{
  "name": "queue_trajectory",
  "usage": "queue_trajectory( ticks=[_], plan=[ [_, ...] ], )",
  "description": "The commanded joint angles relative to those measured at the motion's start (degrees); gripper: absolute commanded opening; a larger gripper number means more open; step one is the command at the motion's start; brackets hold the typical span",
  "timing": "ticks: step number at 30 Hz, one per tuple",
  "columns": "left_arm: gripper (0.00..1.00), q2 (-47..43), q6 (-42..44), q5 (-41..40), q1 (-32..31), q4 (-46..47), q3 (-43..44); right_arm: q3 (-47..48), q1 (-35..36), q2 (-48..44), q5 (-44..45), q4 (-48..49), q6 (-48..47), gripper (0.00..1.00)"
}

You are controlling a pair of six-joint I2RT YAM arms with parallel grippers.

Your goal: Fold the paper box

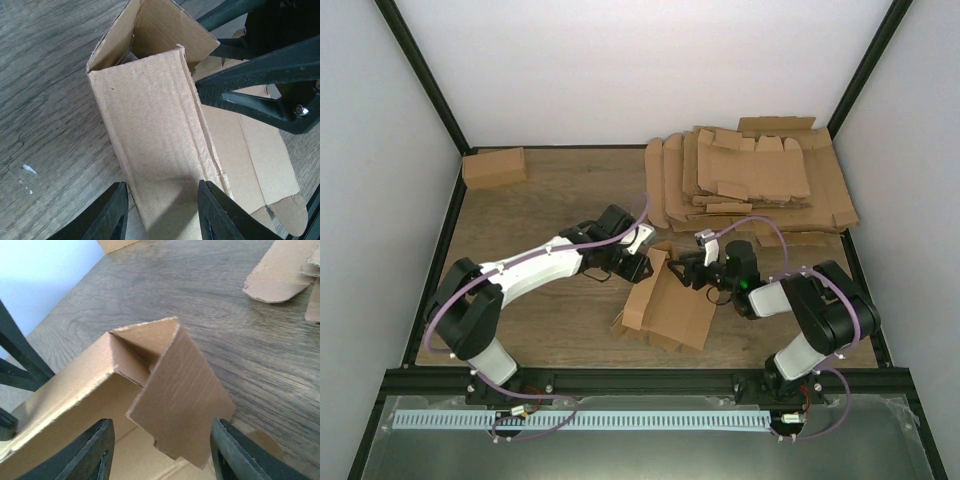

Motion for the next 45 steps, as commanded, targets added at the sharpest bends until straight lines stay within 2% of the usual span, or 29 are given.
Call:
queue_trajectory(
  ticks=[1,4,10,16,21,23,30,37,42,45],
  plan=[
    [0.41,1.3,0.4,-0.3,-0.3,0.4,1.8,0.4,-0.1,-0.6,-2.4,3.5,-0.1,0.58],
    [0.41,1.4,0.4,-0.6,-0.2,0.1,2.0,1.7,0.0,-1.7,0.1,-1.1,-0.3,0.58],
    [0.4,1.4,0.0,-1.4,-0.3,-0.1,2.3,4.1,2.1,-2.8,7.5,-7.9,-1.5,0.36],
    [0.4,1.6,-0.3,-1.5,-0.3,-0.2,2.5,3.7,6.0,-5.7,16.2,-10.1,-1.5,0.22],
    [0.4,1.7,-0.7,-1.9,-0.2,-0.2,2.9,4.3,10.6,-7.0,23.4,-12.4,-1.4,0.05],
    [0.41,1.7,-1.1,-2.4,-0.3,-0.2,3.0,3.6,12.5,-8.5,26.0,-12.9,-0.8,0.01],
    [0.4,1.9,-1.1,-2.9,-0.2,0.0,3.3,-0.3,17.5,-12.3,29.8,-13.1,2.6,0.01],
    [0.4,2.2,-0.7,-0.8,-0.3,1.5,2.7,-1.2,18.2,-9.6,25.9,-10.8,4.3,0.02],
    [0.4,2.9,0.9,1.4,-0.2,1.5,2.8,-1.3,18.2,-9.2,22.5,-9.3,5.0,0.06],
    [0.4,3.1,2.5,1.1,-0.3,-0.1,3.4,-1.7,18.2,-9.6,20.4,-9.1,4.9,0.13]
  ],
)
